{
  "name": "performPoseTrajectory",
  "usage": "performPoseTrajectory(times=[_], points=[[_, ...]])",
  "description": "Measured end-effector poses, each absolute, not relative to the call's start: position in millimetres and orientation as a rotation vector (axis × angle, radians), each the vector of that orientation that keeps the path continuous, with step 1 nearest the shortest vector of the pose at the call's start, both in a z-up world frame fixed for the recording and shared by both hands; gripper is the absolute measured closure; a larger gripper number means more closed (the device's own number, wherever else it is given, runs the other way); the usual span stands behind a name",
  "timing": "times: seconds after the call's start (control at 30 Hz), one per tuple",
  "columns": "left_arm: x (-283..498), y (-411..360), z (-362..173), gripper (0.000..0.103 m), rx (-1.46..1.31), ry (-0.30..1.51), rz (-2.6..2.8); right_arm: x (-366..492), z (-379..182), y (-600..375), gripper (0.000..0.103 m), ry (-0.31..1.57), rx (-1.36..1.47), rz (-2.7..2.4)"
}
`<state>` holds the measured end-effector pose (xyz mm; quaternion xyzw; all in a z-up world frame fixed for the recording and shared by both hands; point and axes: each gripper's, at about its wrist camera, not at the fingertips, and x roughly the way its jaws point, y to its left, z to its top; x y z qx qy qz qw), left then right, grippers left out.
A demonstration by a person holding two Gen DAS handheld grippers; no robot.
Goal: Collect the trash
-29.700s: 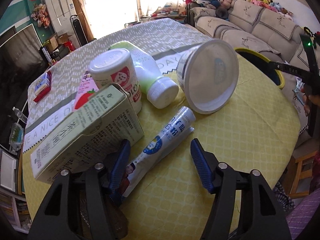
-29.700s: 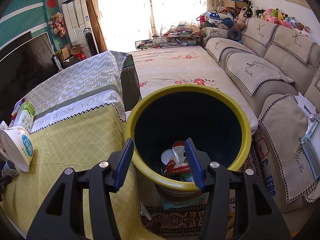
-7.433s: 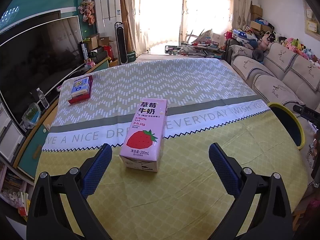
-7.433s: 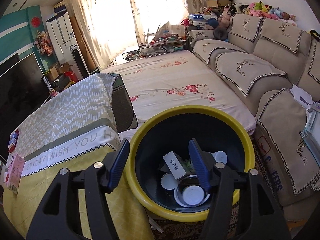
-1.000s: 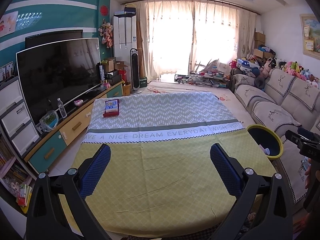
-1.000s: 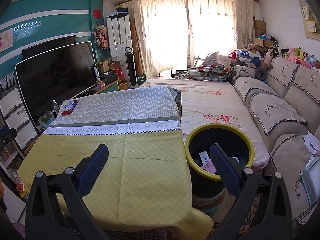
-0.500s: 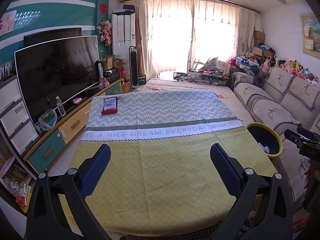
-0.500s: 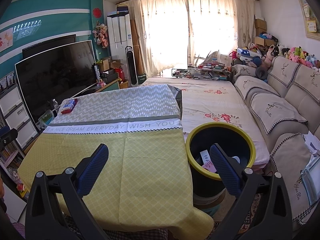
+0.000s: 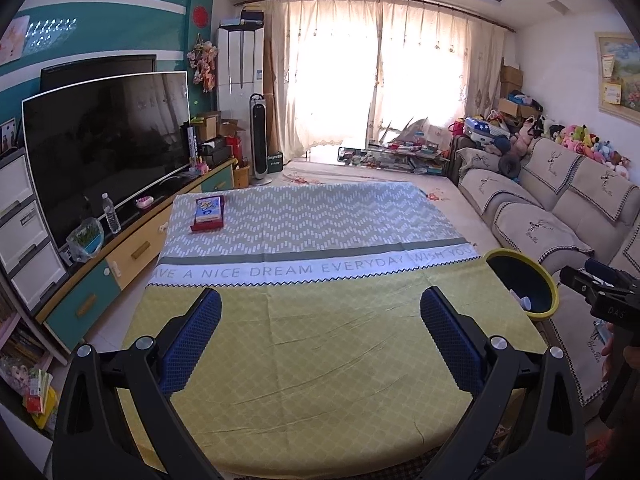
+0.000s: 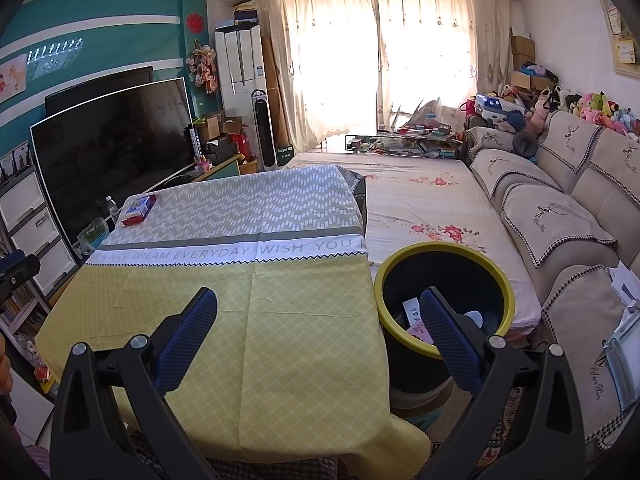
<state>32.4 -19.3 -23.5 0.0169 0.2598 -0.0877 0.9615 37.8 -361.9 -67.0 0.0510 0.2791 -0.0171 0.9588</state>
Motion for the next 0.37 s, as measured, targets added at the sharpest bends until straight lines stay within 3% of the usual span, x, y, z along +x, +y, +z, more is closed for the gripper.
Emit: performPoseTrajectory(times=[0.37], points=[[113.9,-12.1,-49.8,0.005,0.065,0.617,-0.113,83.5,-74.4,-354.0,0.007,0.609,0.041,-0.057]])
